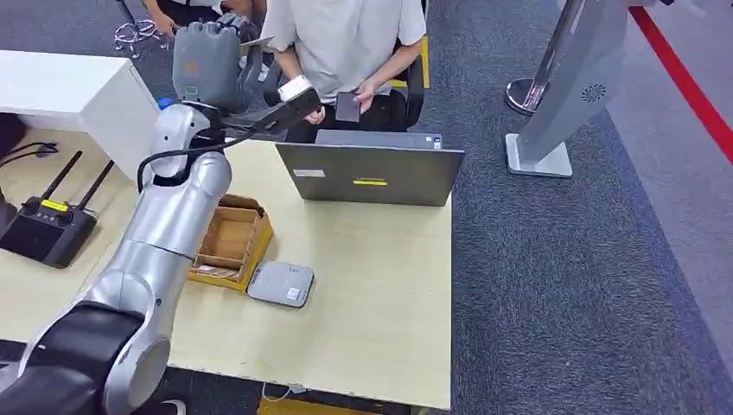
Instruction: Pass the card to the sensor for recognition and then transmit it.
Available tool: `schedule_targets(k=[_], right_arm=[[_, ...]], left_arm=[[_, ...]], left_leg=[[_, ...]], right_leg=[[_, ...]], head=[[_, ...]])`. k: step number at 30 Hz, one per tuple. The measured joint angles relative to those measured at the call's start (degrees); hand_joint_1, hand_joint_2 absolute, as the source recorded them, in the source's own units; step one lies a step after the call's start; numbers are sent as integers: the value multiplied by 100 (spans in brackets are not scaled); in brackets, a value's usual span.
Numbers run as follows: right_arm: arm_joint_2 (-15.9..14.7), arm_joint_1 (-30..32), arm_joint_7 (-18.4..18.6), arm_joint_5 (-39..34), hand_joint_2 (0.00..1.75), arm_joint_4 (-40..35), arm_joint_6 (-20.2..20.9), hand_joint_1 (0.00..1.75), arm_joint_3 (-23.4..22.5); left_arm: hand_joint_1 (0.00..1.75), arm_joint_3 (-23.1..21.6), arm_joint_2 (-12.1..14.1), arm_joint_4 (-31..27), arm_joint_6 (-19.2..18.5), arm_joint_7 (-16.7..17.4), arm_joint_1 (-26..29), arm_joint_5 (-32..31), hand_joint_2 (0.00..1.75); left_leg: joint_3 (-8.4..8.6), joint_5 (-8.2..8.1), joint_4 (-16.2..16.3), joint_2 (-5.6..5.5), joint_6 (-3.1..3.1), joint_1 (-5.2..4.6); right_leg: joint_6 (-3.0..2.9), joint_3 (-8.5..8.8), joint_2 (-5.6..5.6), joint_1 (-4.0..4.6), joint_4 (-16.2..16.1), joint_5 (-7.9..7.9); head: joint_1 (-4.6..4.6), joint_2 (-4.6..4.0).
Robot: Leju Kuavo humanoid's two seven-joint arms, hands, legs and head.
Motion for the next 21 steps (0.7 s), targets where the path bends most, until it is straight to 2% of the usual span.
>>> schedule_targets(k=[4,11,16,21], right_arm=[[-2,122,-2,-111,0,13,-136,0,-33],[-11,368,55,-216,0,26,-264,0,-194],[-33,458,101,-216,0,35,-387,0,-291],[-33,531,138,-203,0,37,-483,0,-339]], left_arm=[[175,-444,178,-748,-400,-267,631,133,175],[175,-1269,863,-2025,-319,-520,2061,354,175],[175,-1401,1218,-2356,-214,-634,2741,518,175],[175,-1401,1336,-2341,-218,-645,3217,625,175]], left_leg=[[-1,-1,-2,-1,0,0],[-3,-5,-6,2,0,0],[-4,-4,-7,1,0,0],[-6,-4,-5,0,0,0]], right_leg=[[1,0,-1,0,0,-1],[0,-6,2,0,0,-5],[2,-6,2,1,0,-6],[2,-5,0,1,-1,-6]], head=[[2,0],[2,0],[4,0],[4,0]])
